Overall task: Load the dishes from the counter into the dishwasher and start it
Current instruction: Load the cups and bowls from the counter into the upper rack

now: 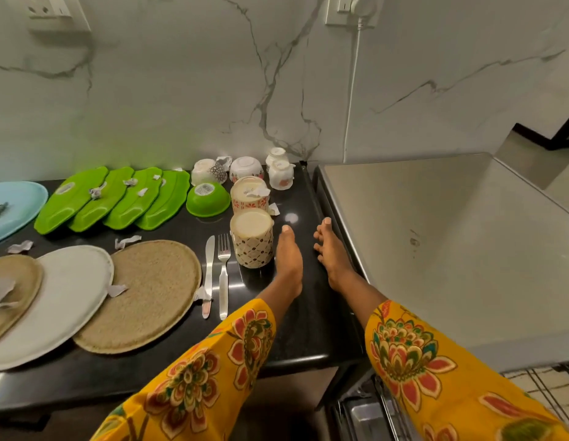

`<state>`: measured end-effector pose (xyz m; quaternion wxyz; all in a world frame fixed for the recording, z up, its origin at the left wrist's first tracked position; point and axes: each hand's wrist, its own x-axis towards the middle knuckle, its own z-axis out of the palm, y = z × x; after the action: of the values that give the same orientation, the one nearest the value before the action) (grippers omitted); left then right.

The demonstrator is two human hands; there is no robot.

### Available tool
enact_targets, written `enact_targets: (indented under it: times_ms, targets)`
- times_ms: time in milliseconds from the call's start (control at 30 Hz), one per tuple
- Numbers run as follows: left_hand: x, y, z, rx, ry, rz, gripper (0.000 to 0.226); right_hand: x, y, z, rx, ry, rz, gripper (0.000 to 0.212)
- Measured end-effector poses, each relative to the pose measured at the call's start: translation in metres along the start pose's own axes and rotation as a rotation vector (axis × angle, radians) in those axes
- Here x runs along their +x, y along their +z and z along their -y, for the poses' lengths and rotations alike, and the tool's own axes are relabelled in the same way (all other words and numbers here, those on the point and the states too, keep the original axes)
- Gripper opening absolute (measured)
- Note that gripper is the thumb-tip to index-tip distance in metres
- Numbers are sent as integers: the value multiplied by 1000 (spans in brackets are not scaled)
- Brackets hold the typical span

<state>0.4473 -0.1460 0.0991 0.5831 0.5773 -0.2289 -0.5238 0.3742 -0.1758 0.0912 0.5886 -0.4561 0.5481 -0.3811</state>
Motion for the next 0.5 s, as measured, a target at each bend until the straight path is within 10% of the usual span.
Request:
enact_targets:
  times_ms: [500]
  targets:
    - [125,43,-24,-65,68,-221,53,135,14,33,18,-17,121,70]
